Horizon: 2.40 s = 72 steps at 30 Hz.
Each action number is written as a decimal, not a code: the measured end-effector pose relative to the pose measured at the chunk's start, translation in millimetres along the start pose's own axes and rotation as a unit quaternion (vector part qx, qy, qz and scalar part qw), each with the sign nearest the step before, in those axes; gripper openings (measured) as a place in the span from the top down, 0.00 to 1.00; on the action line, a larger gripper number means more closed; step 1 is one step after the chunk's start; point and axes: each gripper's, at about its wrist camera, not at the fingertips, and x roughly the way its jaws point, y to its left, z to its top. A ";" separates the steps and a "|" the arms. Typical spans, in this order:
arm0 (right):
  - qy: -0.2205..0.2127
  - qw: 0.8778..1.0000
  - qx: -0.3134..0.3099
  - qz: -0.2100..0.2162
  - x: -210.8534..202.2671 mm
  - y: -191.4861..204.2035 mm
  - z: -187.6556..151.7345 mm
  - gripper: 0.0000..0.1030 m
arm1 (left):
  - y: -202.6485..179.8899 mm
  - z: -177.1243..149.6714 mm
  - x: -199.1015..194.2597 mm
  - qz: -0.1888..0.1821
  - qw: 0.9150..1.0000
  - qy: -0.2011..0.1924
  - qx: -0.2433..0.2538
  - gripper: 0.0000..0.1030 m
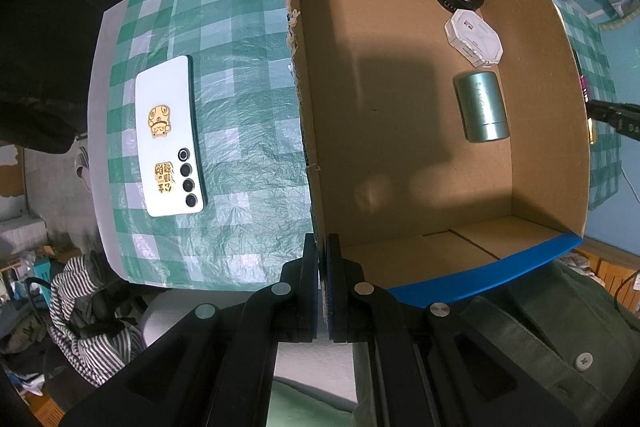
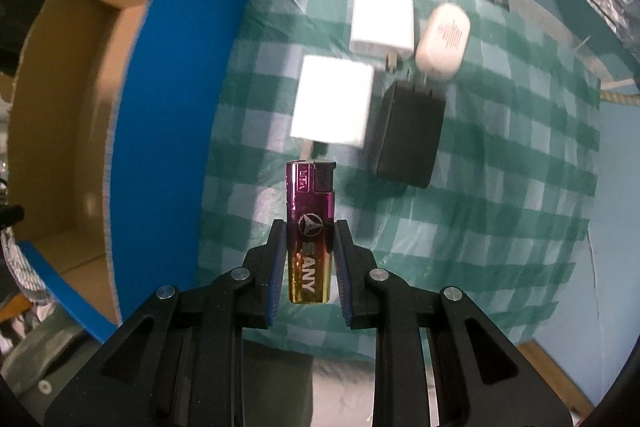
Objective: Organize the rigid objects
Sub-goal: 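Lift the lighter with the right tool and carry it over the box, then lower the lighter into the box and open the right tool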
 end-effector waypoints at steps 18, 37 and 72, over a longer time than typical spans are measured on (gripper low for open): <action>-0.062 0.995 -0.066 0.040 -69.8 65.1 18.3 0.79 | 0.1 0.6 -0.1 0.000 1.000 0.001 0.000 0.97; -0.032 0.992 -0.114 0.042 -38.1 123.1 30.7 0.79 | 0.0 0.7 -0.1 0.000 1.000 0.001 0.000 0.97; -0.015 0.993 -0.120 0.015 -19.9 122.5 28.5 0.64 | -2.5 0.7 -0.4 0.003 1.000 0.003 0.003 0.97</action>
